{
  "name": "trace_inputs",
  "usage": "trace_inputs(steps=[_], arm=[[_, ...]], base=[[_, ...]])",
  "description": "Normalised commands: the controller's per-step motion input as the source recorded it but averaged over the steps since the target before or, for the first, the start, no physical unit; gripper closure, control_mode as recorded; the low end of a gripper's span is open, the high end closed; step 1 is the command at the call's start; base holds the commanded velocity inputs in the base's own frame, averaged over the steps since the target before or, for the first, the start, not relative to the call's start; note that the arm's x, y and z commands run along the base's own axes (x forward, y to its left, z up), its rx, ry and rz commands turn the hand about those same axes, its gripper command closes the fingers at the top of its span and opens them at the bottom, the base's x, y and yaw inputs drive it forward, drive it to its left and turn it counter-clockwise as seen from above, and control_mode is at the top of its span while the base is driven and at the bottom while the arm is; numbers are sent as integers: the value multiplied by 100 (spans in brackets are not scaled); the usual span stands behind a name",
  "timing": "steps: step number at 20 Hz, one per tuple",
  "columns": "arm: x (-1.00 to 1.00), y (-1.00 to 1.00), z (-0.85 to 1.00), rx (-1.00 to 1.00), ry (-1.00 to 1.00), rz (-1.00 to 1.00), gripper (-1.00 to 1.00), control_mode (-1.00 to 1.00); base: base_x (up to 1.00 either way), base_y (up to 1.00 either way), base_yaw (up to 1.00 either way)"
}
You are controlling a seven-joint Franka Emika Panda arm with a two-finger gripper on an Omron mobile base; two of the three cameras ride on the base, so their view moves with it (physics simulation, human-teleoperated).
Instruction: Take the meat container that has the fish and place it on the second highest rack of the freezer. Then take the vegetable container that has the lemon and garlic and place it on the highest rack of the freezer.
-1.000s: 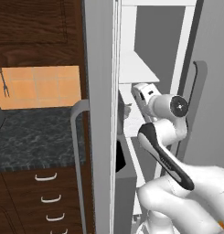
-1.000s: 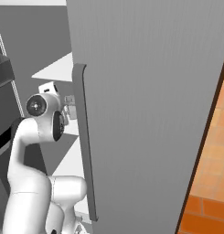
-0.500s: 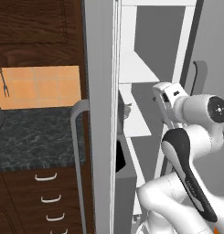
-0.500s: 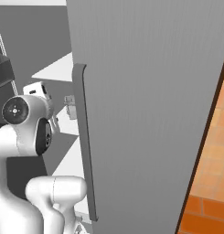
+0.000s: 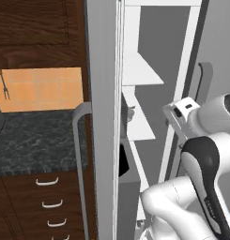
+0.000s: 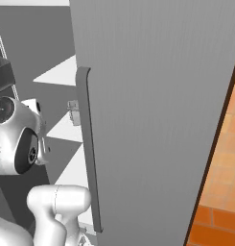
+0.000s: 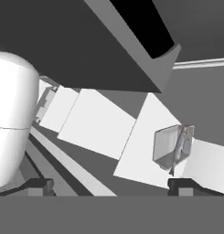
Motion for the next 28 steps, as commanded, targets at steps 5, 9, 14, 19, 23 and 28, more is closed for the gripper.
trace_inputs(steps=[5, 9, 14, 19, 23, 28], arm=[[-3, 0, -38, -3, 0, 0, -100, -100], [-2, 0, -28, -2, 0, 0, -100, 100], [0, 0, 0, 0, 0, 0, -100, 100], [0, 0, 0, 0, 0, 0, -100, 100], [0, 0, 0, 0, 0, 0, -100, 100], [0, 0, 0, 0, 0, 0, -100, 100]], base=[[0, 0, 0], [-8, 0, 3], [-63, -24, 20], [-82, -51, 35], [-61, -41, 58], [-43, -17, 76]])
